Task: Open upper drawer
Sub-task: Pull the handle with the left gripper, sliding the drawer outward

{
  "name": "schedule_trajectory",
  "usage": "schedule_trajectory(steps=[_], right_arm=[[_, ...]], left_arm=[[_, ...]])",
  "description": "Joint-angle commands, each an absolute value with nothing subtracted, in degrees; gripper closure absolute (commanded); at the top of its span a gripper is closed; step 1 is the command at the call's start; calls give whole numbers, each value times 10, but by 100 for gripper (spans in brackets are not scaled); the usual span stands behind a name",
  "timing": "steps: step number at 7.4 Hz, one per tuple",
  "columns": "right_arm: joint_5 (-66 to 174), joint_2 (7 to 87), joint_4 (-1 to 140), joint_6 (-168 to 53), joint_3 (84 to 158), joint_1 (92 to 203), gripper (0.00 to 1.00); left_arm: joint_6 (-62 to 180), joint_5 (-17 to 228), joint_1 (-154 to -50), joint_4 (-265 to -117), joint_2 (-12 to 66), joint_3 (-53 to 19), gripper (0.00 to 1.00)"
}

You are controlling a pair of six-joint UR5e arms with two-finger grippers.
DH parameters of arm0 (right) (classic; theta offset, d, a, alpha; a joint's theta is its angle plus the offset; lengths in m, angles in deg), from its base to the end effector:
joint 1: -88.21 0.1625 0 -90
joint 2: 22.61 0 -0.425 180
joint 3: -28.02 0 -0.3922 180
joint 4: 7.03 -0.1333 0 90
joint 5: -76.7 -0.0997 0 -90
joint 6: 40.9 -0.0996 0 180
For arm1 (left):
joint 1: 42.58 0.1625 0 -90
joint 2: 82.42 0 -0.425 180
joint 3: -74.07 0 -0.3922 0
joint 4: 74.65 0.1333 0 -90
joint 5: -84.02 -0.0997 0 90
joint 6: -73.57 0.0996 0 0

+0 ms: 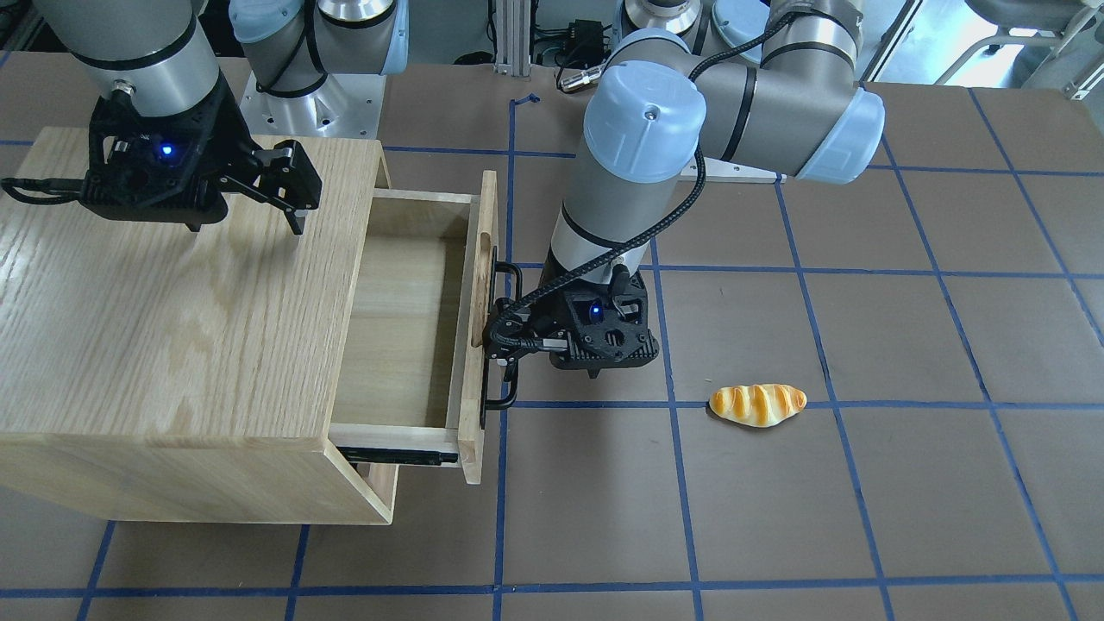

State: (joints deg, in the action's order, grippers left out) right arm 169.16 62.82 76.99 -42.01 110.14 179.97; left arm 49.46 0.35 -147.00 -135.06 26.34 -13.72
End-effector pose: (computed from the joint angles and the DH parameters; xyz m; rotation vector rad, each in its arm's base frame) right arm 0.1449 -0.5162 0.5047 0.0191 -3.0967 -0.0705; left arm -0.2971 -0.5763 0.3793 0.2307 -2.9421 0.2646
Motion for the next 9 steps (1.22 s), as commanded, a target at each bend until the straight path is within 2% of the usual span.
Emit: schedule_trajectory(steps=[1, 7, 9], right_arm=[[1692, 628, 770, -420, 1101, 1800, 0], [1692, 628, 770, -420, 1102, 1800, 0], [1692, 628, 771, -420, 1101, 1800, 0]], left_arm=[[512, 3, -1459, -1366, 262, -137, 0], [526, 2, -1452, -1368, 258, -136, 0], [517, 2, -1454, -1413, 238, -128, 0]])
